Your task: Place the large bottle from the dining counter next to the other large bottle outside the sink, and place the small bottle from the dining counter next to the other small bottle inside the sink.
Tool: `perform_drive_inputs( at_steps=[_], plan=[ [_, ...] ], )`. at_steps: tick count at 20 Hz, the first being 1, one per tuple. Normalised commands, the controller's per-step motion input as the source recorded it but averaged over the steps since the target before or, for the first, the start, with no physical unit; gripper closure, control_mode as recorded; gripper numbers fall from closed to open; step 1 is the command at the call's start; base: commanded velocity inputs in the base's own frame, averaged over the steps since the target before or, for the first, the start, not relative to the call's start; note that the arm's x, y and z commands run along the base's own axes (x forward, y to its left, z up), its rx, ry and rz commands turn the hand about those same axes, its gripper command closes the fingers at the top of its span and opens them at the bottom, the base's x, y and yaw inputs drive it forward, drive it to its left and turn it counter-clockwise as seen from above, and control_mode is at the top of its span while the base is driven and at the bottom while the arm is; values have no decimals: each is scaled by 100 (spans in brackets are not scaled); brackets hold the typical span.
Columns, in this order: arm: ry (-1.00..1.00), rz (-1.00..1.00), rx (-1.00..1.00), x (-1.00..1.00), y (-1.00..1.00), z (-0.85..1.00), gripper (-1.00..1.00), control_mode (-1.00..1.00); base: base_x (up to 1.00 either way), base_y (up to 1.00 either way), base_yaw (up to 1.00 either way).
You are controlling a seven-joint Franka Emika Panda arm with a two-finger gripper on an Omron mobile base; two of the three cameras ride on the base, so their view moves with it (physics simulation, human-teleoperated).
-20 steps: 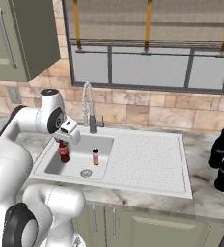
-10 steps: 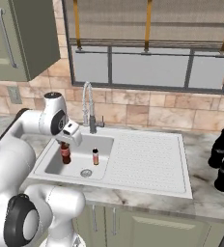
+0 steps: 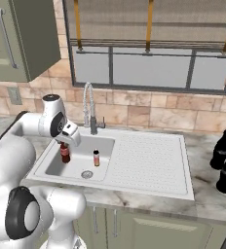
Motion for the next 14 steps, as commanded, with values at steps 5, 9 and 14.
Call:
perform_drive_inputs(
  at_steps=[5,9,14],
  plan=[
    [0,0,0,24,3,-13,100,-100,0,0,0],
    [0,0,0,34,1,-22,100,-100,0,0,0],
    [0,0,0,29,10,-29,100,-100,0,0,0]
  ],
)
